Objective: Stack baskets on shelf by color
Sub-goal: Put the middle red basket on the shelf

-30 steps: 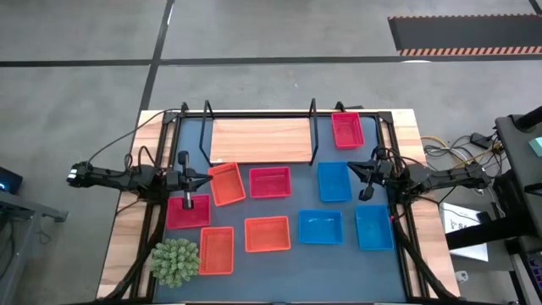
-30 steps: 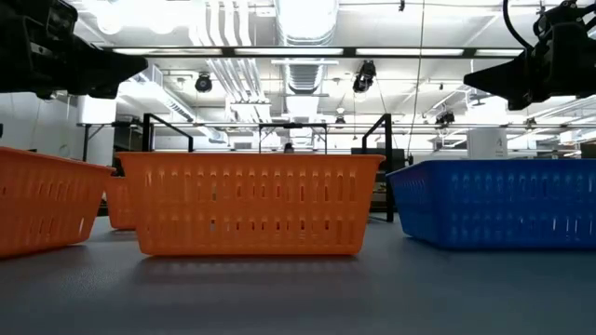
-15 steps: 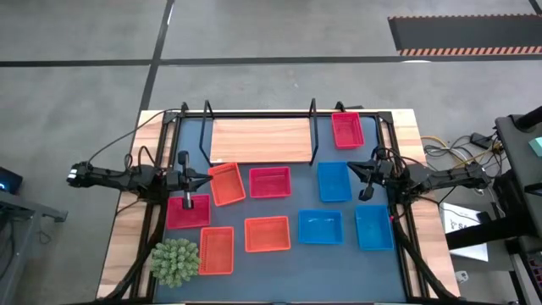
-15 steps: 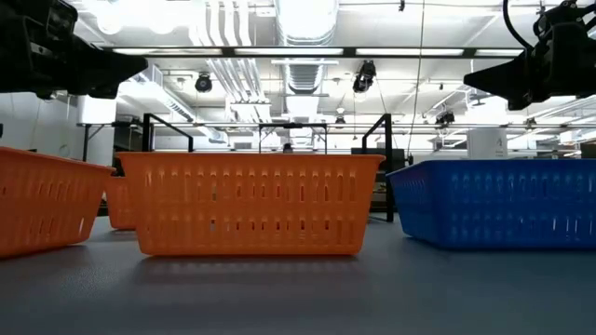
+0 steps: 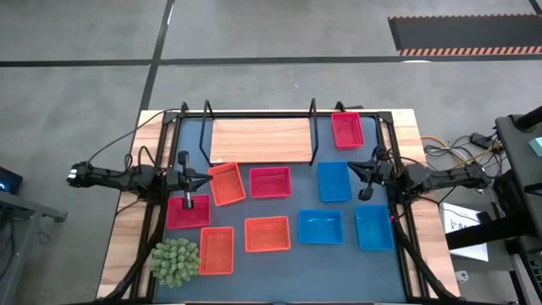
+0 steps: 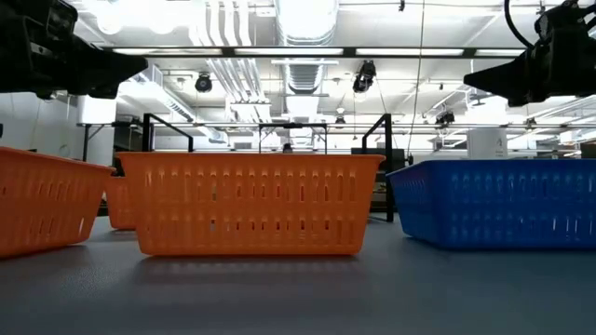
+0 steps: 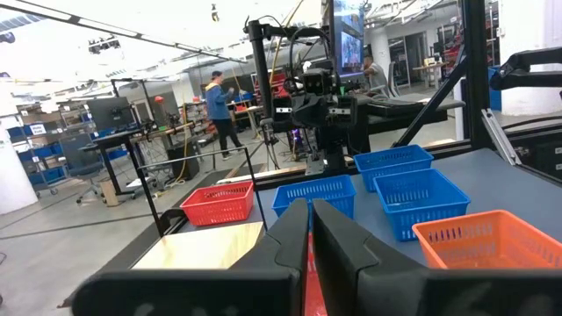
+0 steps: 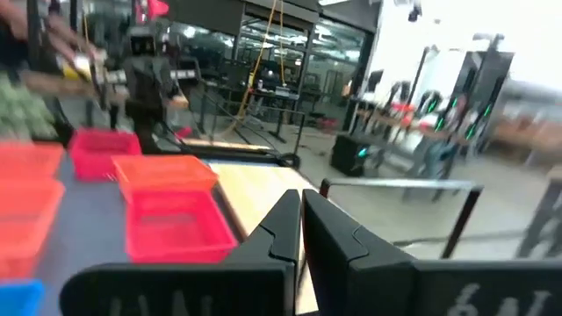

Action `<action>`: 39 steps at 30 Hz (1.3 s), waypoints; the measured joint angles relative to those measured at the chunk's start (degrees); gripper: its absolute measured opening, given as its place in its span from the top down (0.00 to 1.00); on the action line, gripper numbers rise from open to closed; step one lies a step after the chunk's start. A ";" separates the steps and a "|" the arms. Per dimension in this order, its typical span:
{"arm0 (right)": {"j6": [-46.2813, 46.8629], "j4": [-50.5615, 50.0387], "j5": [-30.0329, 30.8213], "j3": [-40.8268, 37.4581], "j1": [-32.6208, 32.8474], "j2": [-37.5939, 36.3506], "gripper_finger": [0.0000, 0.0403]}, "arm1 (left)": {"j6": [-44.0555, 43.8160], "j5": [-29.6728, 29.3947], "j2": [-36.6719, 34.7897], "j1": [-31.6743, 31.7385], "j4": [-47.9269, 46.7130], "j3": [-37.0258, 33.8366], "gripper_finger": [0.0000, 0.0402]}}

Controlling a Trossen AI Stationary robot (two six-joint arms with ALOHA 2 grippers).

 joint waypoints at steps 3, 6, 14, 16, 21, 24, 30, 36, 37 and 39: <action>-7.48 0.00 -0.02 0.01 0.00 -0.01 0.98 | 0.00 0.00 0.00 0.01 0.00 0.00 1.00; -10.91 0.00 -0.04 0.01 0.00 -0.02 0.98 | 0.00 0.00 -0.02 0.00 0.01 0.00 1.00; -8.63 0.00 -0.06 0.01 0.00 -0.01 0.98 | 0.00 0.00 -0.01 0.00 0.01 0.00 1.00; -5.62 0.00 -0.11 0.01 0.00 0.00 0.98 | 0.03 0.00 -0.02 0.01 0.03 0.00 1.00; 20.74 0.00 -0.33 0.01 0.00 0.00 0.98 | -11.12 0.94 0.00 -0.01 3.87 0.00 1.00; 32.80 0.12 -0.31 0.01 0.01 0.00 0.98 | -15.53 0.98 -0.09 -0.01 9.49 0.00 1.00; 36.38 0.74 -0.11 0.01 0.00 0.00 0.98 | -19.56 1.01 -0.09 -0.04 18.11 -0.02 1.00; 36.13 0.52 -0.11 0.01 0.01 -0.01 0.98 | -19.54 1.01 -0.02 -0.06 26.67 -0.02 1.00; 36.09 0.52 -0.11 0.00 0.00 0.00 0.98 | -19.54 1.01 -0.02 -0.06 27.72 -0.02 1.00; 36.07 0.53 -0.11 0.01 0.00 0.00 0.98 | -19.30 0.56 -0.02 -0.06 30.12 -0.02 1.00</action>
